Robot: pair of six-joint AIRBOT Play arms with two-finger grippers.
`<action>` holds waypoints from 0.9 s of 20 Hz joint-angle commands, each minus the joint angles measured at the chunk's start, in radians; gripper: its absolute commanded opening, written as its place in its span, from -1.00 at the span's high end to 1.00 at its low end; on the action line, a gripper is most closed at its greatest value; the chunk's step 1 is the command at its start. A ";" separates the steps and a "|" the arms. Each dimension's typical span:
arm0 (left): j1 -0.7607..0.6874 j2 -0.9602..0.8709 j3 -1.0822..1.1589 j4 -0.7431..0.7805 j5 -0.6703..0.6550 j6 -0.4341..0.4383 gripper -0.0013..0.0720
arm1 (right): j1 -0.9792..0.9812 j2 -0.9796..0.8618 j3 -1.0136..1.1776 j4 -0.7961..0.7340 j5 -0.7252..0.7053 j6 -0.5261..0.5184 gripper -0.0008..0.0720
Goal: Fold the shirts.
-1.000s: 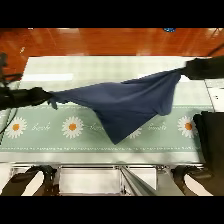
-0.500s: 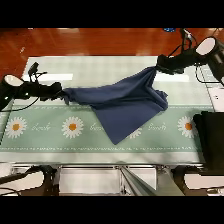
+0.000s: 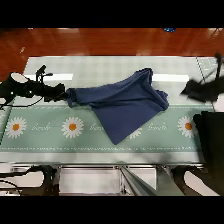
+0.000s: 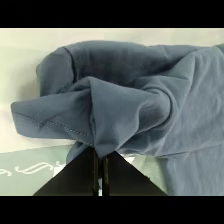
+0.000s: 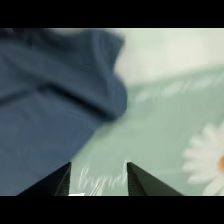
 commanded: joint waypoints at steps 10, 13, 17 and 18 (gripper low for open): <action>-0.027 -0.003 0.002 -0.001 -0.029 0.003 0.89 | 0.320 -0.005 -0.562 0.449 -0.347 -0.065 -0.15; -0.039 -0.003 0.002 -0.001 -0.029 0.003 0.89 | 0.321 -0.134 -0.483 0.554 -0.370 -0.152 -0.14; -0.039 -0.003 0.002 -0.001 -0.028 0.003 0.89 | 0.321 -0.269 -0.361 0.576 -0.370 -0.169 -0.14; -0.039 -0.003 0.002 -0.001 -0.026 0.003 0.89 | 0.321 -0.294 -0.342 0.585 -0.370 -0.169 -0.14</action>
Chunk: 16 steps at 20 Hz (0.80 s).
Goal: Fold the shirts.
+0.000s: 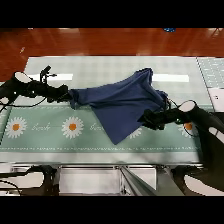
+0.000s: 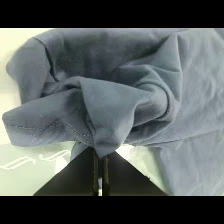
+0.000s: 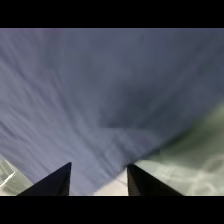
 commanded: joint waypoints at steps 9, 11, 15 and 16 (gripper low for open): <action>-0.002 -0.001 0.001 0.000 0.014 -0.001 0.89 | 0.073 -0.222 0.252 0.069 -0.008 -0.035 0.18; -0.002 -0.001 0.001 0.000 0.014 -0.001 0.89 | 0.076 -0.233 0.277 0.068 -0.008 -0.064 0.87; -0.002 0.000 0.003 0.000 0.014 0.000 0.89 | 0.076 -0.232 0.346 0.018 0.053 -0.099 0.92; 0.003 0.002 0.014 0.000 0.007 0.000 0.89 | 0.072 -0.228 0.387 -0.006 0.085 -0.099 0.92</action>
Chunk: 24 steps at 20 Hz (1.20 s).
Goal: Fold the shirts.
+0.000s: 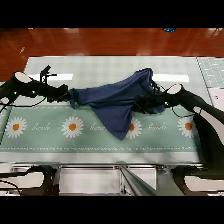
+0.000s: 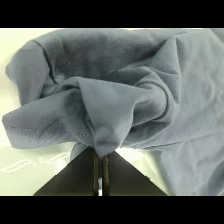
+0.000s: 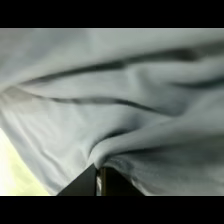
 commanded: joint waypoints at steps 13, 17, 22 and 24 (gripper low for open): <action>0.126 0.344 0.855 -0.002 -0.086 -0.023 0.89 | -0.222 0.365 1.180 -0.336 0.301 0.073 0.92; 0.156 0.482 0.993 0.020 -0.086 -0.022 0.89 | -0.222 0.525 1.185 -0.427 0.352 0.072 0.92; 0.167 0.682 0.984 0.220 -0.142 -0.023 0.89 | -0.222 0.681 1.185 -0.541 0.523 0.100 0.92; 0.154 0.746 0.983 0.242 -0.161 -0.023 0.89 | -0.222 0.737 1.135 -0.538 0.590 0.117 0.92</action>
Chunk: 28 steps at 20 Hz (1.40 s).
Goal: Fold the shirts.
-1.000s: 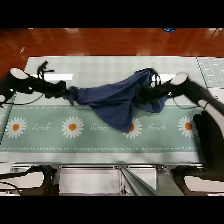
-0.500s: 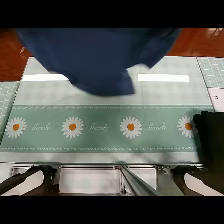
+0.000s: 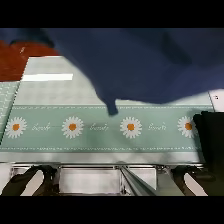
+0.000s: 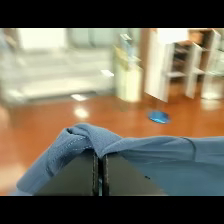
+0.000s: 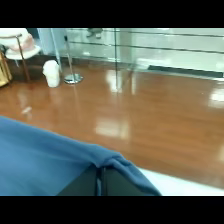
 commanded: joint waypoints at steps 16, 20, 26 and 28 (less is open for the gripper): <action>-0.186 -0.436 -0.510 0.046 0.079 -0.049 0.89 | 0.000 -0.055 -1.123 0.059 -0.336 -0.075 0.92; -0.188 -0.747 -0.409 -0.005 0.155 -0.086 0.89 | -0.018 -0.433 -0.999 0.065 -0.480 -0.093 0.92; -0.183 -0.922 -0.350 -0.178 0.116 -0.180 -0.22 | -0.089 -0.777 -0.705 0.340 -0.478 0.033 -0.12; -0.143 -0.917 -0.337 -0.133 -0.013 -0.165 -0.42 | -0.154 -0.767 -0.656 0.342 -0.406 0.040 -0.15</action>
